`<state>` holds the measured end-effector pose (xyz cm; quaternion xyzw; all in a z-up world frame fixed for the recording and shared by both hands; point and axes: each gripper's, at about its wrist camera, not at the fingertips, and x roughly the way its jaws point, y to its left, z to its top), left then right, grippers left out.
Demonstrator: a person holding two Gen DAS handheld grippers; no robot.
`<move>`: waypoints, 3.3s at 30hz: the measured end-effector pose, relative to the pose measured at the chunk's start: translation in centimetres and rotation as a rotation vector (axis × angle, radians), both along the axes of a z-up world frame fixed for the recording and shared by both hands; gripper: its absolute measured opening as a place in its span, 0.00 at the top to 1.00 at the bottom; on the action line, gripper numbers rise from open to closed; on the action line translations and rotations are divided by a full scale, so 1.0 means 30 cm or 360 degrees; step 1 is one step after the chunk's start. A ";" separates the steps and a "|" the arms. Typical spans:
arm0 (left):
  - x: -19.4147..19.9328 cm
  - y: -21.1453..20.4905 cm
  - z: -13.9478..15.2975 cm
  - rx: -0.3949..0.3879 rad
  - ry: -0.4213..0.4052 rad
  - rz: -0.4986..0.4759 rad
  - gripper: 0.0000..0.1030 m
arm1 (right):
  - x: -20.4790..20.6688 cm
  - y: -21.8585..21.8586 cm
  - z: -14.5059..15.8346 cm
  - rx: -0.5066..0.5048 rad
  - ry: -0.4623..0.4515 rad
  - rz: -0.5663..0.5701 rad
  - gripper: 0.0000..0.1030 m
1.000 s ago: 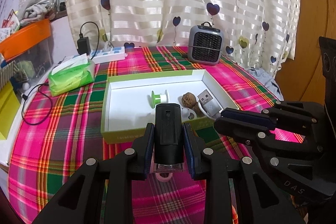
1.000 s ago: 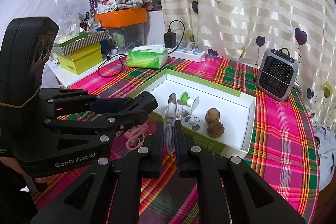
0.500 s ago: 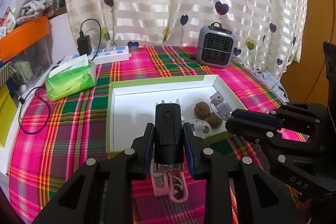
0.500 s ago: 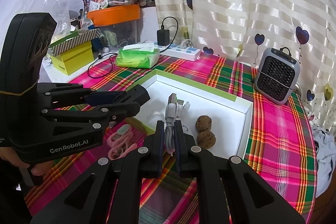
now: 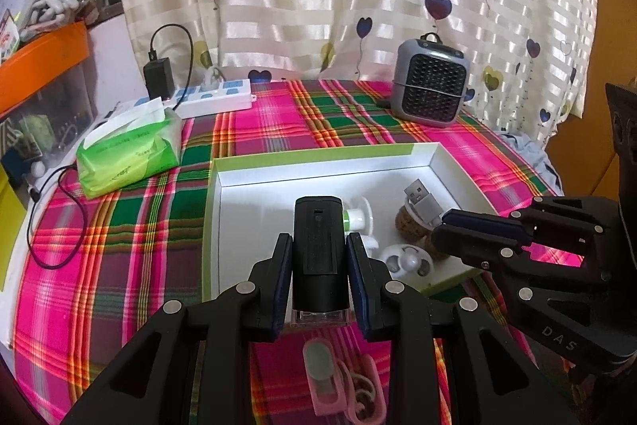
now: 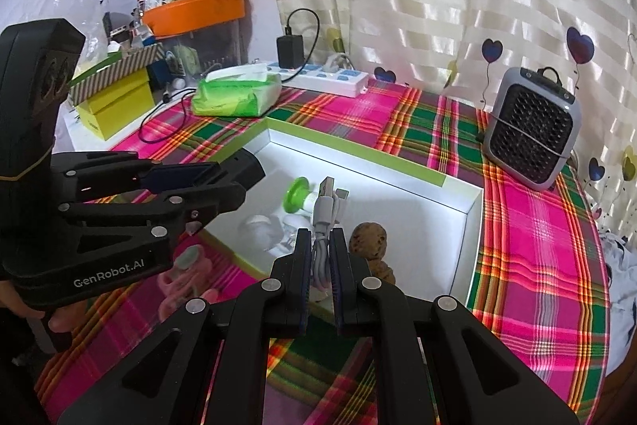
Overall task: Organize objects
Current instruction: 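Carry USB stick and white cable toward the box with both grippers, then lower black USB stick into box with left gripper while right gripper lowers white cable, then withdraw both grippers from the box toward the pink items on the cloth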
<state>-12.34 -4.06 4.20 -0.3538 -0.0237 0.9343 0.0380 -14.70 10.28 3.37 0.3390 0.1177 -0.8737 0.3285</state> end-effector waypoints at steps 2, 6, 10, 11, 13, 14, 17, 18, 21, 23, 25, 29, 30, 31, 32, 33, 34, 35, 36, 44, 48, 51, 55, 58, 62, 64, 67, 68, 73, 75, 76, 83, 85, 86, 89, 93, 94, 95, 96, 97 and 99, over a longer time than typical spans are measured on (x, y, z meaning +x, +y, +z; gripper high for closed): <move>-0.017 -0.001 -0.007 -0.0007 -0.0008 0.0009 0.76 | -0.016 -0.004 -0.012 0.0006 -0.0017 -0.0005 0.91; -0.049 0.000 -0.022 -0.0020 -0.0026 0.0023 0.76 | -0.045 -0.010 -0.031 0.0014 -0.0049 -0.0020 0.91; -0.071 0.003 -0.031 -0.0032 -0.0038 0.0029 0.76 | -0.069 -0.024 -0.043 0.0028 -0.0066 -0.0026 0.91; -0.076 0.004 -0.034 -0.0037 -0.0040 0.0030 0.76 | -0.074 -0.027 -0.046 0.0030 -0.0071 -0.0025 0.91; -0.087 0.004 -0.040 -0.0039 -0.0049 0.0032 0.76 | -0.081 -0.037 -0.055 0.0038 -0.0084 -0.0023 0.91; -0.091 0.004 -0.044 -0.0038 -0.0054 0.0033 0.76 | -0.085 -0.042 -0.060 0.0043 -0.0090 -0.0022 0.91; -0.105 0.005 -0.058 -0.0042 -0.0078 0.0033 0.76 | -0.098 -0.052 -0.075 0.0061 -0.0110 -0.0026 0.91; -0.108 0.005 -0.063 -0.0045 -0.0087 0.0033 0.76 | -0.104 -0.053 -0.080 0.0065 -0.0116 -0.0031 0.91; -0.120 0.006 -0.078 -0.0044 -0.0114 0.0029 0.76 | -0.113 -0.054 -0.087 0.0067 -0.0138 -0.0036 0.91; -0.125 0.007 -0.085 -0.0046 -0.0126 0.0028 0.76 | -0.116 -0.056 -0.091 0.0066 -0.0146 -0.0036 0.91; -0.126 0.008 -0.087 -0.0055 -0.0124 0.0028 0.76 | -0.117 -0.057 -0.092 0.0066 -0.0152 -0.0034 0.91; -0.131 0.011 -0.089 -0.0059 -0.0134 0.0018 0.76 | -0.121 -0.060 -0.091 0.0067 -0.0157 -0.0032 0.90; -0.133 0.013 -0.090 -0.0065 -0.0135 0.0015 0.75 | -0.121 -0.062 -0.090 0.0068 -0.0156 -0.0032 0.90; -0.135 0.014 -0.089 -0.0066 -0.0137 0.0012 0.75 | -0.121 -0.061 -0.091 0.0070 -0.0154 -0.0033 0.90; -0.135 0.016 -0.087 -0.0062 -0.0134 0.0009 0.75 | -0.120 -0.063 -0.091 0.0076 -0.0148 -0.0035 0.90; -0.136 0.016 -0.085 -0.0059 -0.0131 0.0007 0.75 | -0.118 -0.063 -0.090 0.0077 -0.0142 -0.0034 0.89; -0.134 0.018 -0.082 -0.0059 -0.0126 0.0006 0.75 | -0.116 -0.064 -0.089 0.0076 -0.0139 -0.0033 0.89; -0.130 0.018 -0.077 -0.0056 -0.0121 0.0000 0.75 | -0.114 -0.064 -0.089 0.0073 -0.0134 -0.0032 0.87; -0.129 0.018 -0.074 -0.0051 -0.0113 -0.0006 0.75 | -0.113 -0.063 -0.087 0.0071 -0.0130 -0.0033 0.84; -0.106 0.019 -0.062 -0.0026 -0.0095 -0.0010 0.75 | -0.085 -0.057 -0.063 0.0052 -0.0089 -0.0043 0.73; -0.087 0.017 -0.051 -0.0009 -0.0086 -0.0005 0.75 | -0.062 -0.051 -0.048 0.0037 -0.0076 -0.0045 0.72; -0.067 0.019 -0.038 -0.0004 -0.0069 -0.0009 0.75 | -0.044 -0.048 -0.038 0.0025 -0.0068 -0.0045 0.72; -0.036 0.022 -0.024 0.0009 -0.0052 -0.0016 0.75 | -0.012 -0.039 -0.021 0.0000 -0.0052 -0.0046 0.71; -0.014 0.027 -0.015 0.0013 -0.0043 -0.0016 0.75 | 0.014 -0.034 -0.012 -0.0016 -0.0043 -0.0046 0.71; 0.019 0.034 -0.006 0.0006 -0.0032 -0.0007 0.75 | 0.049 -0.028 -0.003 -0.0033 -0.0036 -0.0054 0.71; 0.037 0.035 0.000 0.0012 -0.0028 -0.0003 0.75 | 0.067 -0.024 0.002 -0.0046 -0.0034 -0.0056 0.71; 0.061 0.038 0.008 0.0012 -0.0021 0.0001 0.75 | 0.094 -0.020 0.008 -0.0056 -0.0027 -0.0057 0.71; 0.070 0.040 0.010 0.0011 -0.0019 0.0005 0.75 | 0.102 -0.020 0.009 -0.0058 -0.0026 -0.0058 0.71; 0.116 0.047 0.012 -0.0003 -0.0018 0.0013 0.75 | 0.139 -0.012 0.012 -0.0074 -0.0029 -0.0058 0.71; 0.134 0.050 0.014 -0.0004 -0.0018 0.0014 0.76 | 0.155 -0.008 0.012 -0.0077 -0.0029 -0.0056 0.71; 0.134 0.050 0.013 -0.0003 -0.0017 0.0014 0.76 | 0.163 -0.007 0.012 -0.0079 -0.0029 -0.0053 0.71; 0.190 0.050 0.008 0.0005 -0.0018 0.0024 0.76 | 0.210 -0.008 0.006 -0.0081 -0.0027 -0.0043 0.71; 0.205 0.052 0.004 0.0002 -0.0022 0.0027 0.76 | 0.224 -0.007 0.002 -0.0081 -0.0033 -0.0038 0.71; 0.211 0.053 0.002 0.0002 -0.0023 0.0028 0.76 | 0.230 -0.008 0.000 -0.0082 -0.0036 -0.0036 0.71; 0.231 0.054 -0.006 0.0002 -0.0029 0.0031 0.76 | 0.251 -0.010 -0.009 -0.0082 -0.0047 -0.0030 0.71; 0.252 0.052 -0.015 0.0006 -0.0035 0.0031 0.76 | 0.269 -0.008 -0.019 -0.0082 -0.0062 -0.0021 0.71; 0.258 0.051 -0.017 0.0009 -0.0037 0.0030 0.76 | 0.275 -0.009 -0.020 -0.0081 -0.0062 -0.0021 0.71; 0.261 0.050 -0.018 0.0010 -0.0037 0.0030 0.77 | 0.277 -0.008 -0.020 -0.0080 -0.0061 -0.0021 0.71; 0.266 0.049 -0.019 0.0013 -0.0037 0.0030 0.77 | 0.281 -0.008 -0.020 -0.0081 -0.0061 -0.0021 0.71; 0.269 0.049 -0.019 0.0015 -0.0037 0.0030 0.77 | 0.286 -0.008 -0.021 -0.0082 -0.0062 -0.0020 0.71; 0.279 0.047 -0.021 0.0019 -0.0036 0.0032 0.77 | 0.291 -0.008 -0.023 -0.0086 -0.0064 -0.0019 0.71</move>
